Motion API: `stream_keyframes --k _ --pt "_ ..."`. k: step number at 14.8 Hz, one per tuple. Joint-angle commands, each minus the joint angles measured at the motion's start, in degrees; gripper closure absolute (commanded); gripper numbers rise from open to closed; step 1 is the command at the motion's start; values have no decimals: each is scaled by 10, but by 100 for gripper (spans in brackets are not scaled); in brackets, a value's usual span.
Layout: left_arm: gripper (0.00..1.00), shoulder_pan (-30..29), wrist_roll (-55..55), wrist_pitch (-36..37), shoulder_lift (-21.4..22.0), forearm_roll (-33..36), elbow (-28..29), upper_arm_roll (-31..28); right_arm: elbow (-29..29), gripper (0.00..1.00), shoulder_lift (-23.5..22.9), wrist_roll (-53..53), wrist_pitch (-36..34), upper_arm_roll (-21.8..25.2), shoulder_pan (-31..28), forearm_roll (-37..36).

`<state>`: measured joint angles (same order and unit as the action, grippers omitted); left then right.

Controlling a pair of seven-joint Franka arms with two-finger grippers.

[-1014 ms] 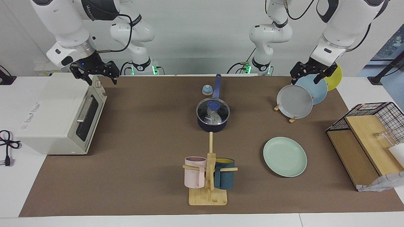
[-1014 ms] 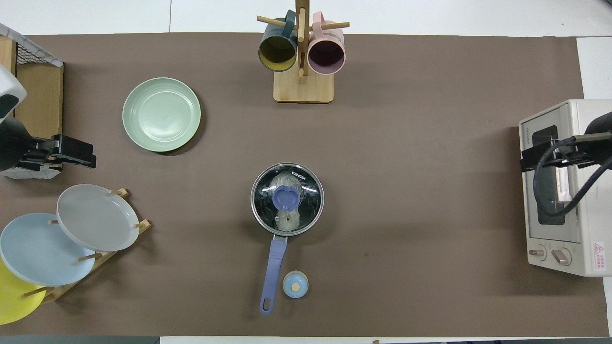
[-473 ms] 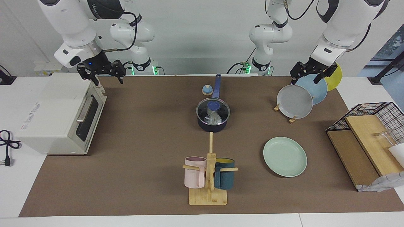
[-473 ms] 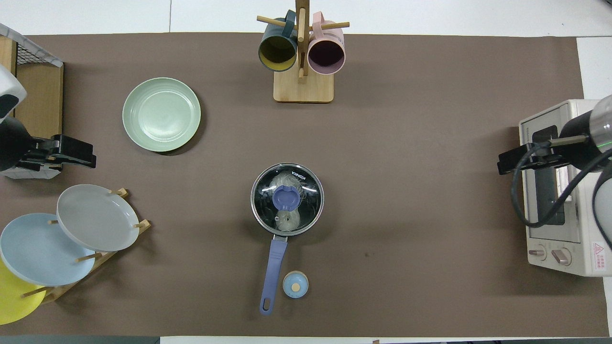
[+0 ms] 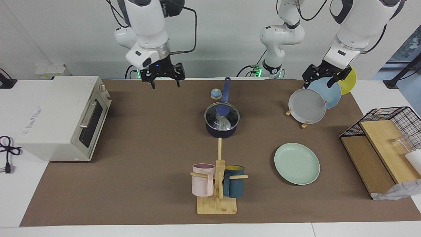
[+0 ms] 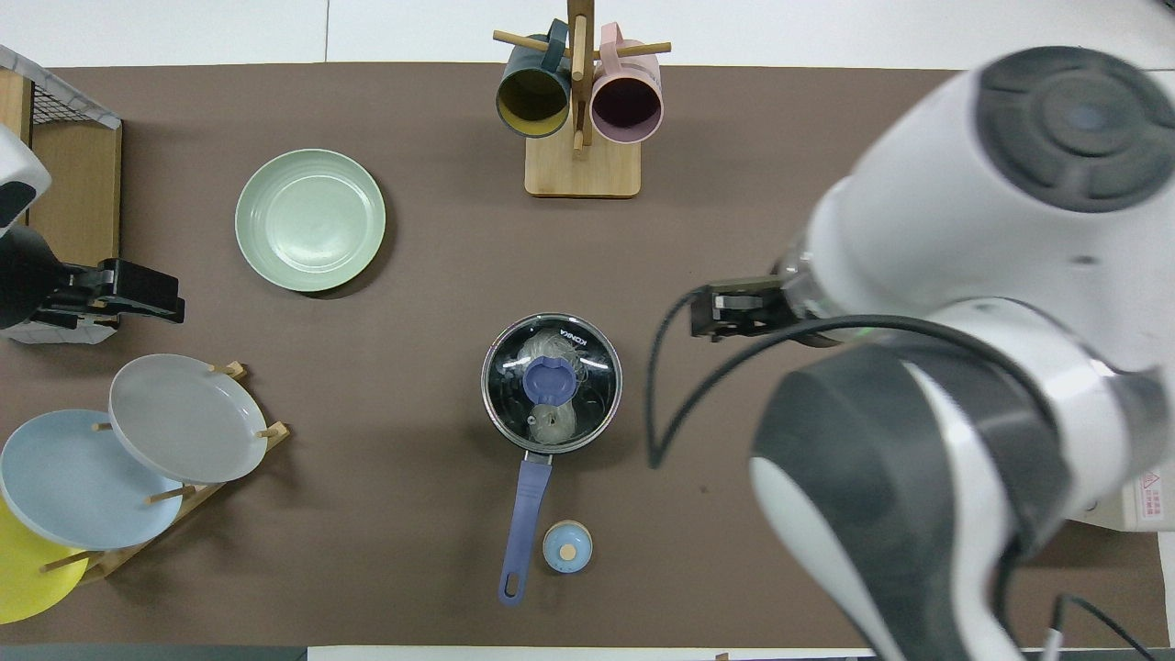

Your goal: Transfer vermicelli from pot to plate

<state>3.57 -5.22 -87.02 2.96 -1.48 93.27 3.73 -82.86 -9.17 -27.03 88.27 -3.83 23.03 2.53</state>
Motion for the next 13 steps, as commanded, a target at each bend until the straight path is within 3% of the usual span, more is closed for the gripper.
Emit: stream_keyframes --k 1,6,9,13 --pt "0 -4 6 3 6 10 -1 3 122 0 -132 -97 15 -1 65 -2" --pt "0 -4 6 3 6 10 -1 3 118 0 -204 -209 93 -3 149 -41" --pt "0 -4 6 3 6 10 -1 2 94 0 -203 -210 126 -3 151 -45" --pt "0 -3 5 4 6 10 -1 3 17 0 -173 -207 154 -3 148 -44"
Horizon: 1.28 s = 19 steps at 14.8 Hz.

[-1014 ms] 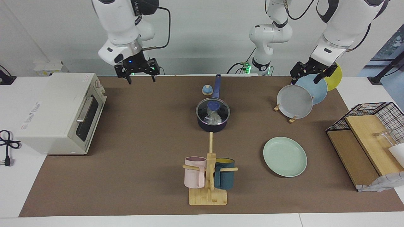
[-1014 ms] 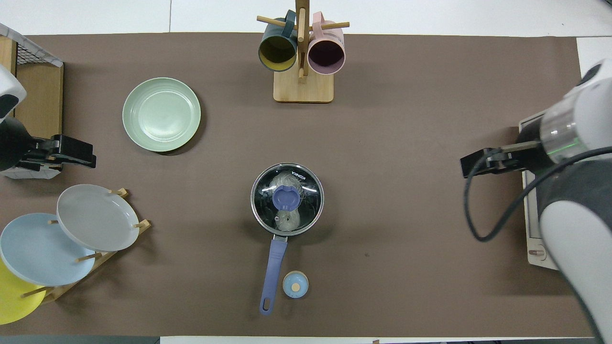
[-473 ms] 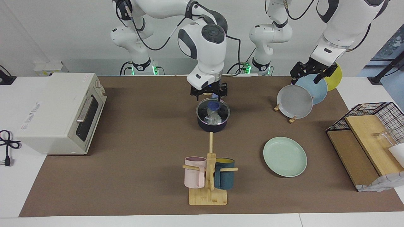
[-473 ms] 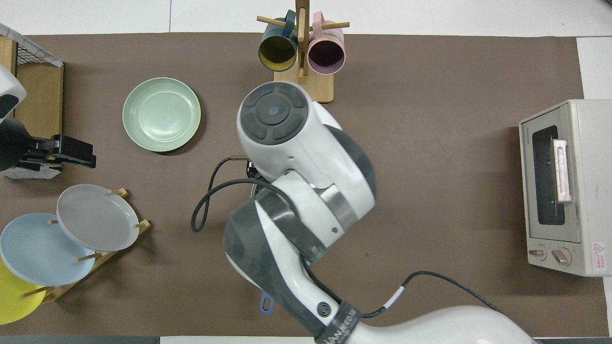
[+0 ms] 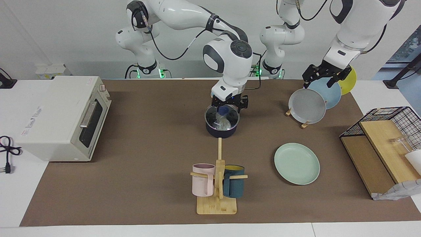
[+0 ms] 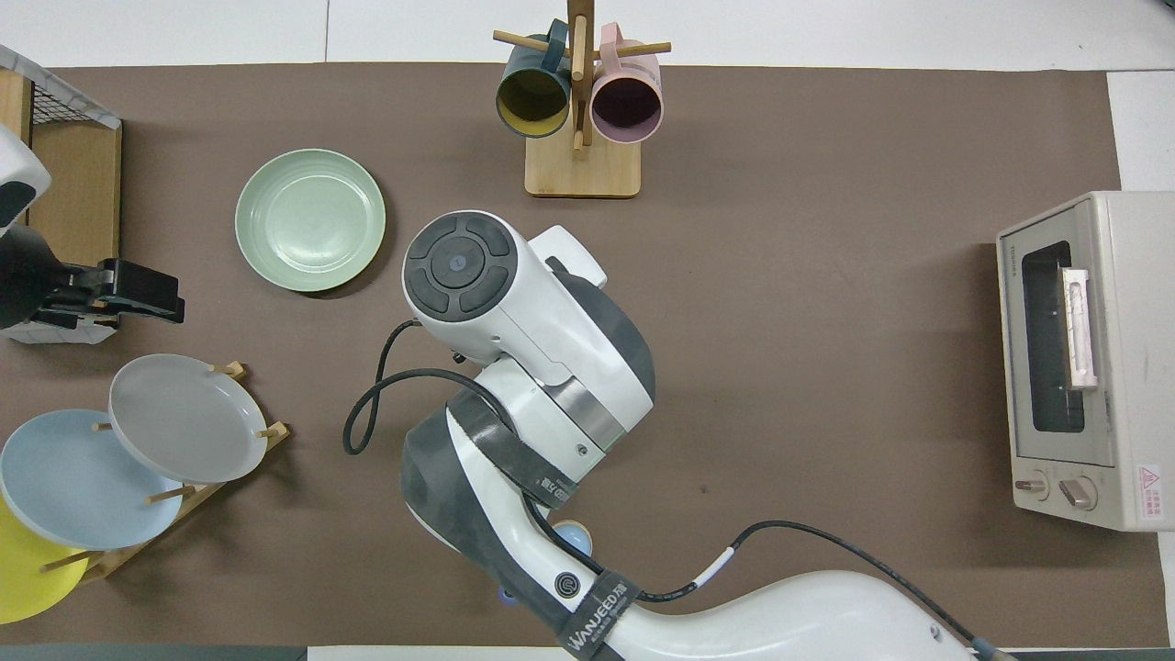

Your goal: Transfer vermicelli from pot to plate

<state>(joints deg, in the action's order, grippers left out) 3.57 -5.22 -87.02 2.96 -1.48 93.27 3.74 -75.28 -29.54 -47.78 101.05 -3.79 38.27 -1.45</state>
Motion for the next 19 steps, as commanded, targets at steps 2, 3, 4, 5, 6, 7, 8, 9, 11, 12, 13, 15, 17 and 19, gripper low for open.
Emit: stream_keyframes --k 2,3,4,5,6,7,8,9,11,12,13,15,17,19 --pt "0 -2 5 4 6 10 -1 3 -93 0 44 1 45 -4 -2 0" --pt "0 -2 6 2 6 10 -2 3 -105 0 48 1 50 -4 0 0" --pt "0 -1 6 2 6 10 -1 3 -107 0 50 1 49 -4 0 0" --pt "0 -1 6 4 6 10 -1 3 -109 0 51 1 49 -4 0 0" --pt "0 -2 5 4 6 10 -1 3 -115 0 52 1 49 -4 0 2" --pt "0 -2 4 5 6 10 -1 3 -119 0 54 1 50 -6 0 2" --pt "0 -1 3 6 6 10 -1 3 -125 0 57 1 50 -7 0 2" --pt "0 0 3 5 6 10 -1 3 -130 0 60 1 50 -7 0 2" --pt "0 -2 2 -2 6 9 -2 3 -133 1 61 1 50 -7 0 2" --pt "0 -2 3 -2 6 9 -1 3 -133 3 61 1 51 -7 0 2" --pt "0 -2 4 -2 6 9 -2 3 -133 4 61 1 51 -7 0 2" --pt "0 -3 5 -3 6 9 -1 2 -134 6 61 2 53 -8 0 2" --pt "0 -4 5 -3 6 9 -1 2 -134 11 61 3 56 -9 0 2" --pt "0 -4 5 -7 6 9 -1 2 -135 20 61 3 57 -9 0 2"
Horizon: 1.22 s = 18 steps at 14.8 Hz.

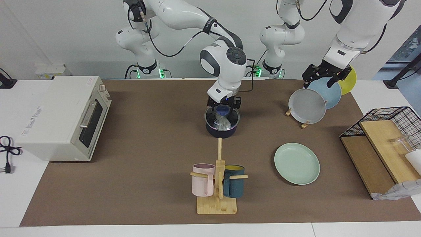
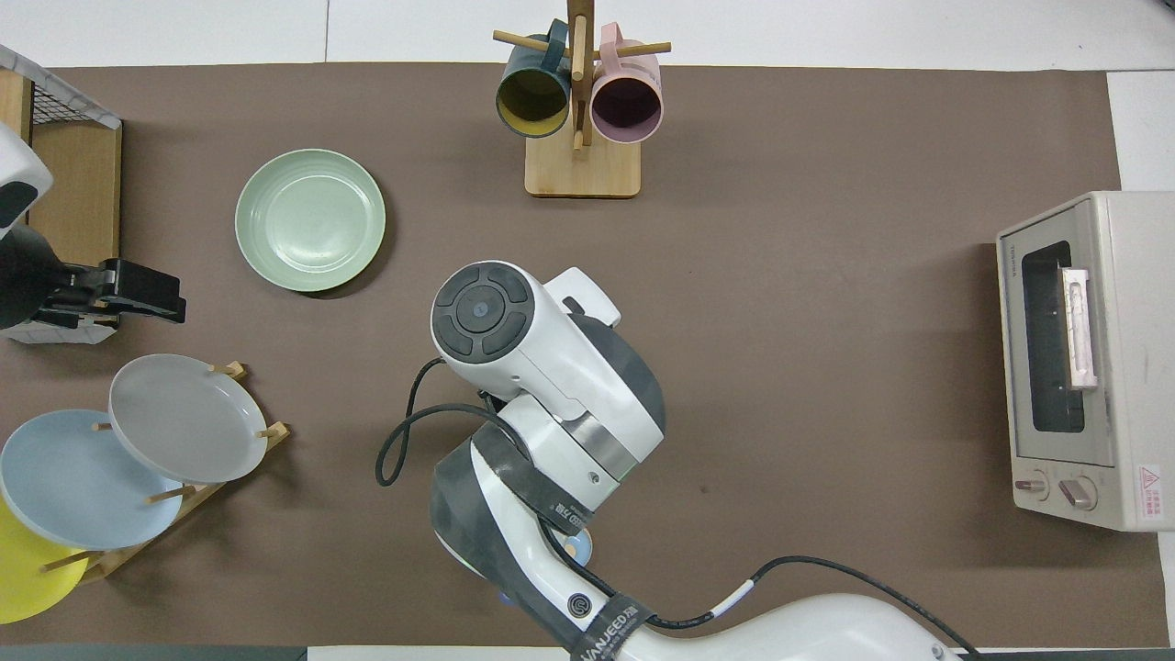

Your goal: Transfer vermicelli from pot to plate

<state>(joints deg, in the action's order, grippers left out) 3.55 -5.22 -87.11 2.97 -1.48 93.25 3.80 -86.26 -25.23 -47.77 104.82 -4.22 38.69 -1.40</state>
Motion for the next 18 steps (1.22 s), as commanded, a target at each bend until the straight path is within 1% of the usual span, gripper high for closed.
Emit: stream_keyframes --k 1,3,4,8,10,12,14,18 --pt "0 -4 5 -10 5 9 -1 2 -25 24 18 3 24 -4 -4 2" --pt "0 -4 4 -14 5 9 -1 2 -24 31 18 4 25 -4 -5 2" --pt "0 -4 5 -15 5 9 -2 2 -23 33 17 8 25 -4 -5 2" --pt "0 -5 2 -16 5 9 -2 1 -12 39 18 29 21 -4 -10 1" --pt "0 -5 2 -22 4 8 -2 2 8 42 18 37 9 -4 -17 2" --pt "0 -5 2 -28 3 8 -2 2 20 42 26 57 -7 -4 -33 2" --pt "0 -5 1 -29 2 6 -3 2 21 42 37 128 -21 -3 -63 2" --pt "0 7 -8 -39 0 2 2 5 21 42 51 286 -48 -3 -153 3"
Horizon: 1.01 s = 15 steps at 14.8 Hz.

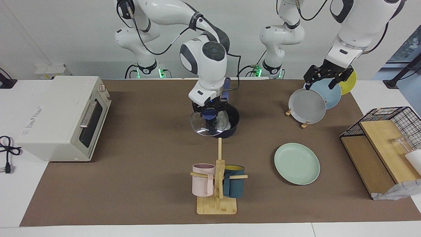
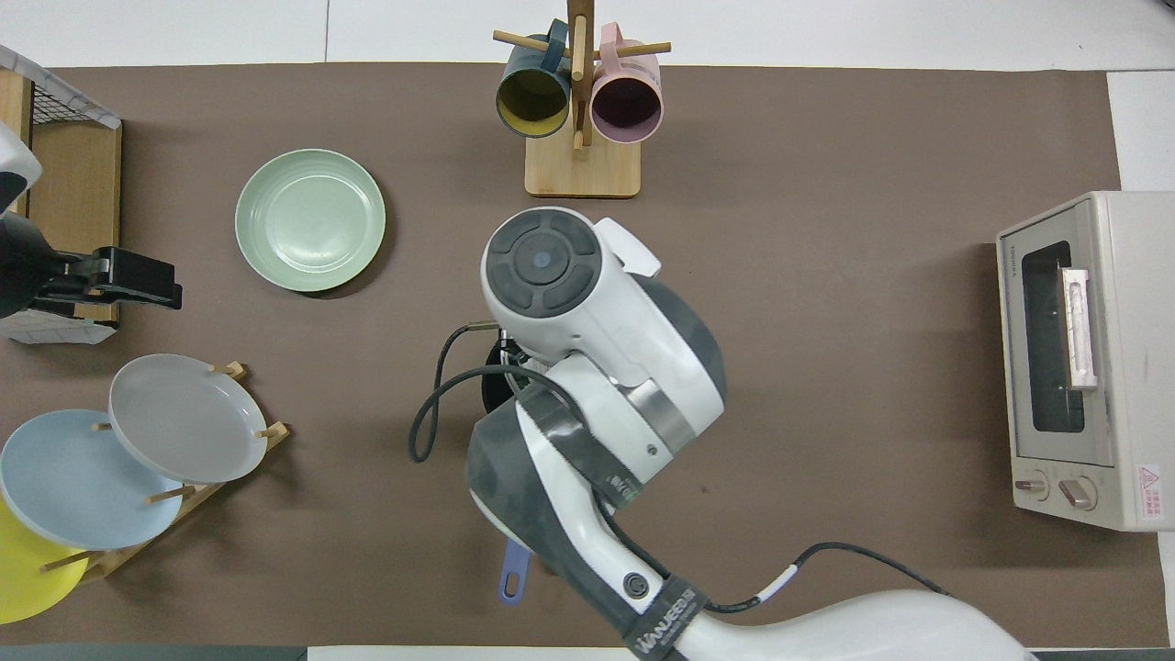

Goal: Transfer vermicelli from pot to plate
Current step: 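Lift the lid off with the right gripper while the left gripper reaches the pot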

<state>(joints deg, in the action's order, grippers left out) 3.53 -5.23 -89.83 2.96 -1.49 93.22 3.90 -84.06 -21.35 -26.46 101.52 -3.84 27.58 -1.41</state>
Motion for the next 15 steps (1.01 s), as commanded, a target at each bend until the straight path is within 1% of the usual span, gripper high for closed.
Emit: stream_keyframes --k 1,3,4,5,7,8,9,11,14,15 --pt "0 25 -28 -17 -1 -1 8 6 -9 42 14 107 -15 -6 -57 3" --pt "0 79 -96 -52 -8 -16 27 6 -34 42 23 154 -9 -6 -92 0" --pt "0 112 -134 -79 -22 -20 41 5 -57 42 31 184 -2 -5 -112 -2" --pt "0 151 -171 -111 -28 -22 67 6 -78 42 38 218 12 -5 -138 -3" --pt "0 224 -234 -198 -42 -22 136 6 -117 42 51 246 31 -4 -157 -10" --pt "0 260 -268 -246 -55 -22 160 5 -152 42 65 264 53 -3 -166 -22" --pt "0 284 -287 -282 -78 -22 172 5 -182 42 74 272 75 -4 -171 -37" --pt "0 300 -288 -317 -110 -22 179 5 -227 42 89 279 102 -4 -189 -40" --pt "0 312 -287 -348 -142 -21 180 5 -290 42 105 322 168 -5 -232 -40" --pt "0 313 -284 -354 -150 -21 180 4 -304 42 109 322 178 -4 -234 -40"
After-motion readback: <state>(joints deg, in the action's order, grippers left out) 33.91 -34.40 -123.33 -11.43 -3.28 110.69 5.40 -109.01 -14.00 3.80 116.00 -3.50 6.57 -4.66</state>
